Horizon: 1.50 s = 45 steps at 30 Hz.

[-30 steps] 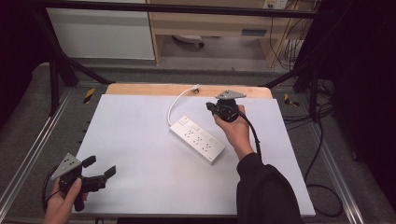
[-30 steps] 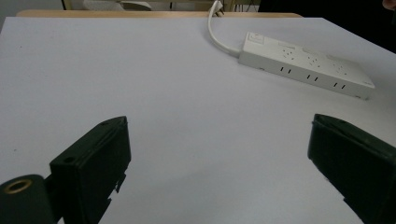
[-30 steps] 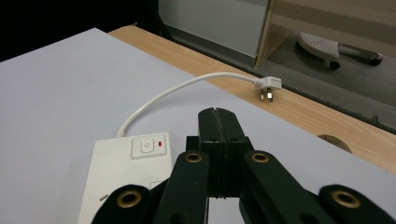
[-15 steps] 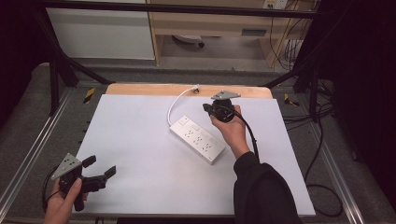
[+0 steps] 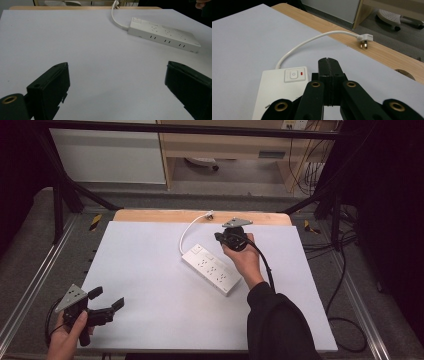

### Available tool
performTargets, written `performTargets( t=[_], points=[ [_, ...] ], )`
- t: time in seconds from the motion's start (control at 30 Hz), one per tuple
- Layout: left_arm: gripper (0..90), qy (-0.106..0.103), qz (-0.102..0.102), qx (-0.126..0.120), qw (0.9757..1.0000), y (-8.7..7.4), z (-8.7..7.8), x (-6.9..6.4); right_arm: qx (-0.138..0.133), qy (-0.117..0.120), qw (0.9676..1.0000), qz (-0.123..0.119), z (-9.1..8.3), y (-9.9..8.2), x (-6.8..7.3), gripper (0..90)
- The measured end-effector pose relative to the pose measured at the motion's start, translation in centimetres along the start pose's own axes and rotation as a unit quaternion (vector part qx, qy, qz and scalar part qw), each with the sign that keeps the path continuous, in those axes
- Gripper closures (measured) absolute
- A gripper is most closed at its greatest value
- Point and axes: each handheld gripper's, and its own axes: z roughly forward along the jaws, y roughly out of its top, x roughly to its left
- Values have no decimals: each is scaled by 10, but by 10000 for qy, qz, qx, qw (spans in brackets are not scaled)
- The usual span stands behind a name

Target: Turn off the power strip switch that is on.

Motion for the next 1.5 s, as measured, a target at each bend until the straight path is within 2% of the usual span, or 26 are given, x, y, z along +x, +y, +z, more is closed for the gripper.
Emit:
performTargets(
  t=[0.77,1.5],
  points=[
    [58,1,22,-9,10000,0,0,0,203,-1,9998,-27,15,-6,2,900],
    [59,5,30,-19,10000,0,0,0,405,90,9991,-55,27,-16,10,900]
  ],
)
